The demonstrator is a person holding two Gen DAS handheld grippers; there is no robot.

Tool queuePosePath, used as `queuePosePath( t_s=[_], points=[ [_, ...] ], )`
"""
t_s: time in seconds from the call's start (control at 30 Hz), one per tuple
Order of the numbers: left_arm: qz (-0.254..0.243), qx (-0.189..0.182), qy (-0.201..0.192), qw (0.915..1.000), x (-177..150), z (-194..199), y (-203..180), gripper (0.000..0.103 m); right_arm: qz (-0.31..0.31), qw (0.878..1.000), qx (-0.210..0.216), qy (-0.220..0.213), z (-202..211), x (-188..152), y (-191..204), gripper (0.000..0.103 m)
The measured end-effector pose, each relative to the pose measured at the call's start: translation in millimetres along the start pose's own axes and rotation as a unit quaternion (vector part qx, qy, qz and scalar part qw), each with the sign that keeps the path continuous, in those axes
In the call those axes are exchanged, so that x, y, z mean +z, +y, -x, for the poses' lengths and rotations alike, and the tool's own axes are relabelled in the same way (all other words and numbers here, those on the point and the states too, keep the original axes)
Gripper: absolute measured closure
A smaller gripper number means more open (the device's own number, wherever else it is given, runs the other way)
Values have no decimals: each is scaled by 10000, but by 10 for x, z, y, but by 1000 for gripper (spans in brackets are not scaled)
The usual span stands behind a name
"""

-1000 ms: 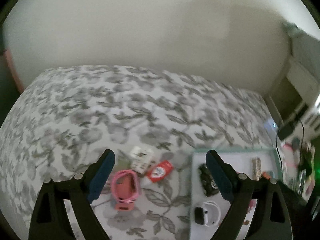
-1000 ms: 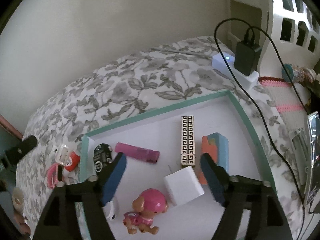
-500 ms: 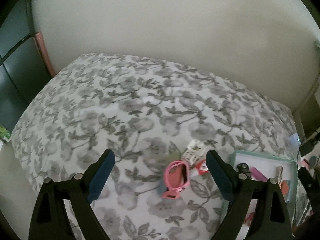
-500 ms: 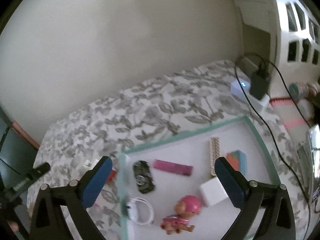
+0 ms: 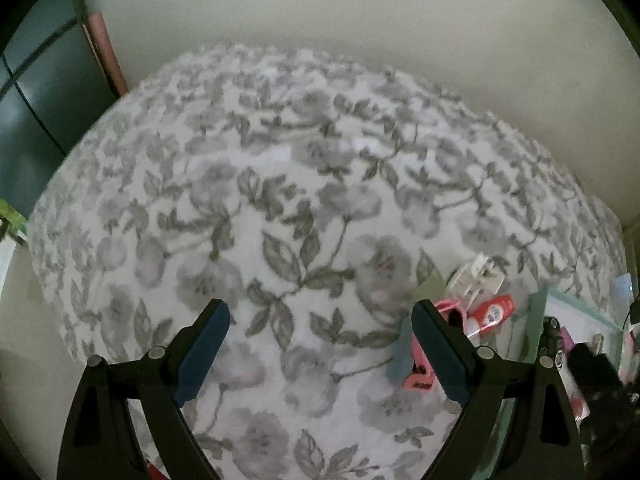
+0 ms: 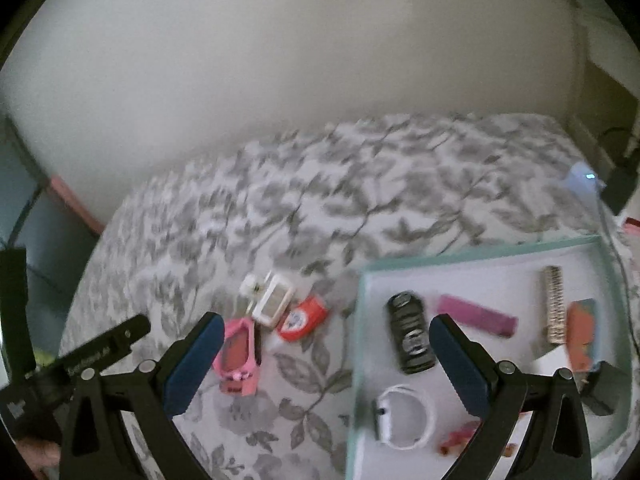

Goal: Organize rigid objects
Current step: 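Move both open tools back over the pile of items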

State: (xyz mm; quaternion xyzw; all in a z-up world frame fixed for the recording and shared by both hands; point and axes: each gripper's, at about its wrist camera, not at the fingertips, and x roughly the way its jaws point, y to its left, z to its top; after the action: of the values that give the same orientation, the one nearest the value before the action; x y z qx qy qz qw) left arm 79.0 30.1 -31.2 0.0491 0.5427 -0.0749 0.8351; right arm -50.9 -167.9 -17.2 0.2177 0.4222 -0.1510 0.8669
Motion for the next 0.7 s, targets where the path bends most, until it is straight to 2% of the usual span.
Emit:
queuePosePath(
  t_s=[0.1, 0.3, 0.4, 0.53, 0.7],
  points=[
    [89, -153, 162, 9997, -3, -85, 19, 10, 145, 9996, -25, 227, -166, -68, 98, 0],
    [8, -41, 449, 9990, -21, -276, -22, 10, 426, 9975, -75, 567, -427, -151, 234, 0],
    [14, -176, 605, 9980, -24, -341, -61, 10, 384, 9969, -113, 683, -520, -157, 210, 0],
    [97, -426, 815, 9957, -23, -400, -130, 10, 245, 9973, -178, 675, -534, -123, 115, 0],
    [-77, -464, 850, 9953, -45, -434, -255, 10, 79, 9977, -348, 569, -461, -57, -16, 0]
  ],
)
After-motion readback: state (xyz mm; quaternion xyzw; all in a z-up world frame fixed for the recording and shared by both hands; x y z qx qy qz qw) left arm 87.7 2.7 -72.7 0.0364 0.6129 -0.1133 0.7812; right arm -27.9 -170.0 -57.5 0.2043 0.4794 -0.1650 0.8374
